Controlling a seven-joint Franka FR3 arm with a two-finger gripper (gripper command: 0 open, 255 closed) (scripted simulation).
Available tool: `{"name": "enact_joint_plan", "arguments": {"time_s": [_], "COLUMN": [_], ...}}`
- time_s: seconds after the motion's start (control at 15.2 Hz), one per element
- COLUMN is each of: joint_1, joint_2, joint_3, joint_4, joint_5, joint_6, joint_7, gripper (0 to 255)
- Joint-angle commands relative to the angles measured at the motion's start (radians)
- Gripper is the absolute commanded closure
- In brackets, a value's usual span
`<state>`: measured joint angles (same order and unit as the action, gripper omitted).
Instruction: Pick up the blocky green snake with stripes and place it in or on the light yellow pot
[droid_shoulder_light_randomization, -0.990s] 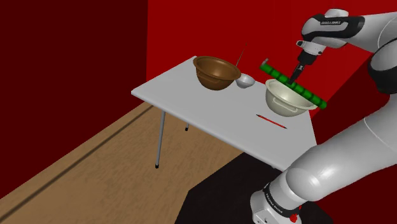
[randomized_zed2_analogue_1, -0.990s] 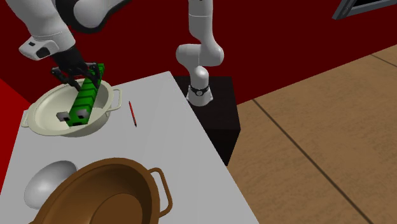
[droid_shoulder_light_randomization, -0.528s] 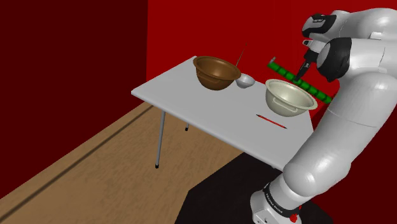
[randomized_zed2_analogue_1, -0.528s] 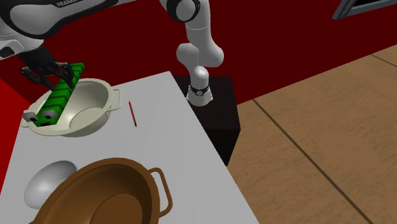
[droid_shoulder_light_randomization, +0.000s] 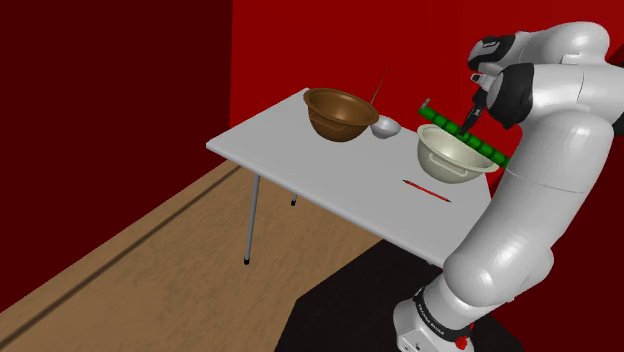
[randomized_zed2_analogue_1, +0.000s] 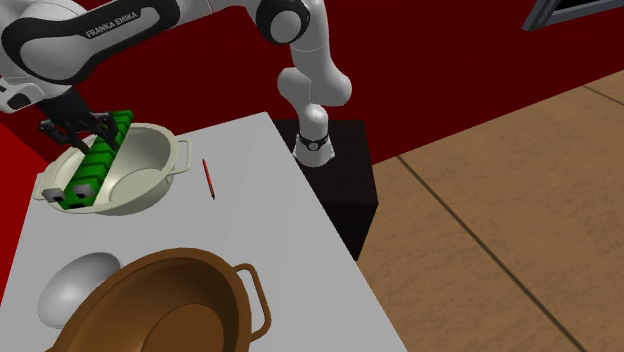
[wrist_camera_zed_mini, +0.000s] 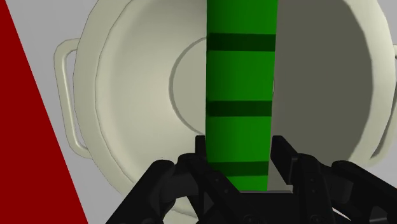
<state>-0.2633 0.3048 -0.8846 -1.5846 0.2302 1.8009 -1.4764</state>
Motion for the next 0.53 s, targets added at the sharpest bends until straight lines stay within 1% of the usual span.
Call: {"name": "enact_joint_plan", "arguments": {"time_s": [0.0,0.33,0.46], "joint_1": [0.003,0.006,0.007], "joint_2": [0.001,0.010,0.010], "joint_3": [0.002,0.007,0.007], "joint_4": [-0.026,-0.085,-0.085], "joint_5": [0.002,0.013,0.013], "joint_6": [0.028,0.091,0.091], "joint_7": [-0.001,-0.009,-0.009], "gripper": [255,255,255]}}
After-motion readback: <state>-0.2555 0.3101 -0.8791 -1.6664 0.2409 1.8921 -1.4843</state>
